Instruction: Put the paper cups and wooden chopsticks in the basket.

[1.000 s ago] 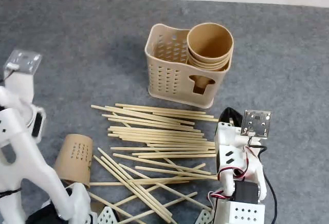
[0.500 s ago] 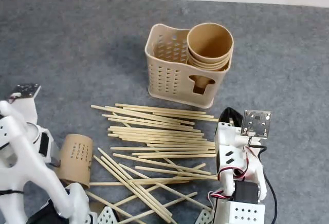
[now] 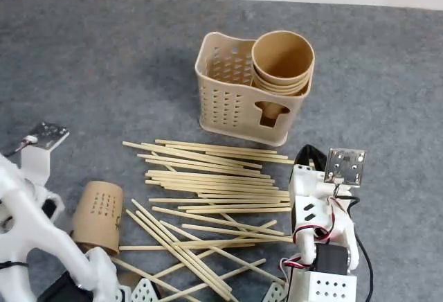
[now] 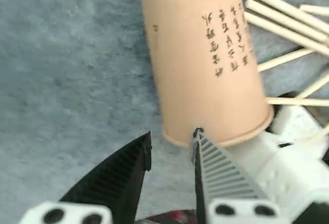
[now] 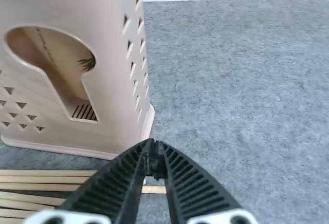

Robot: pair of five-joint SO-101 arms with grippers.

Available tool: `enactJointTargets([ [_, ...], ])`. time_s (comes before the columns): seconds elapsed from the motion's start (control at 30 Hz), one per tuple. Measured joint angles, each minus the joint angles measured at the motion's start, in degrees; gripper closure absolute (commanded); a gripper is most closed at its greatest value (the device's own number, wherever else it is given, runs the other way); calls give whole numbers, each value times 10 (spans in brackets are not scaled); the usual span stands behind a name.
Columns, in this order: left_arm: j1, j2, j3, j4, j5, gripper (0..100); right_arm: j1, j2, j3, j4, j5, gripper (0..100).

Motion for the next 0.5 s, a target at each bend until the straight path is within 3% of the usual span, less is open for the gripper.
enactJointTargets([
  [0.23,-11,0,-19,0,-147,830,0,0,0,0,0,989],
  [0.33,-13,0,-19,0,-168,772,0,0,0,0,0,989],
  [0.5,-13,0,30,-20,-178,770,0,0,0,0,0,989],
])
